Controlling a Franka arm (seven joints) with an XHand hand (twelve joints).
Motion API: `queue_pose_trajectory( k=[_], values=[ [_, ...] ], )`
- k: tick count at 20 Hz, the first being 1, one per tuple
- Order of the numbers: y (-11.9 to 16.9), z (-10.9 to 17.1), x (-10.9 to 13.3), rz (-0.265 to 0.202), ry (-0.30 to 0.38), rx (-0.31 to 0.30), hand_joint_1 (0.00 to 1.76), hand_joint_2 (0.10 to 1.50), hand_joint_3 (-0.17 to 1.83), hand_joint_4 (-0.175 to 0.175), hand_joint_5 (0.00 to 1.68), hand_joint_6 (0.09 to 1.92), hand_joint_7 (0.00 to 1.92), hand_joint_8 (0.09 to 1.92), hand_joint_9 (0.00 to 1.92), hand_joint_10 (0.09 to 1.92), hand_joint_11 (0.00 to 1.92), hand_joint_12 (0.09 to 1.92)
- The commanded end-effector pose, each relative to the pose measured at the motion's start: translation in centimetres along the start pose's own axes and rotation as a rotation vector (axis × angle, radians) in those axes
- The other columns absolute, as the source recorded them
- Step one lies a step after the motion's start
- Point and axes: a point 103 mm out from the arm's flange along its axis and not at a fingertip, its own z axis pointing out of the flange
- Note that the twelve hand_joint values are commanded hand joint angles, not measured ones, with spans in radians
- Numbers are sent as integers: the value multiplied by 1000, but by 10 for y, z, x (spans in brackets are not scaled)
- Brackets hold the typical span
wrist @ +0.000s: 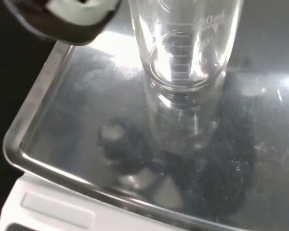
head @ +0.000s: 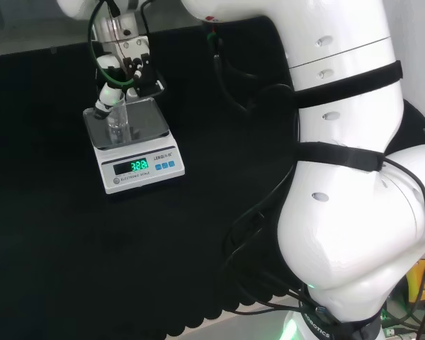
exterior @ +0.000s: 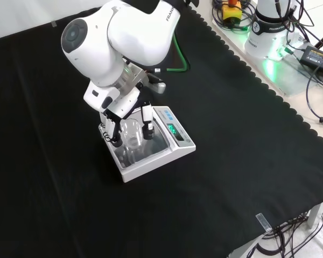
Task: Put the beaker on the electronic balance.
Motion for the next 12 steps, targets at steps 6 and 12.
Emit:
queue_pose_trajectory(
  k=[6, 12],
  values=[
    [-28, -41, 8, -6, -91, 19, 612, 687, 322, -175, 245, 87, 67, 825, 640, 87, 580, 1305],
    [-50, -72, 10, 2, -69, -64, 564, 707, 255, -175, 170, 87, 0, 772, 556, 87, 491, 1351]
  ],
)
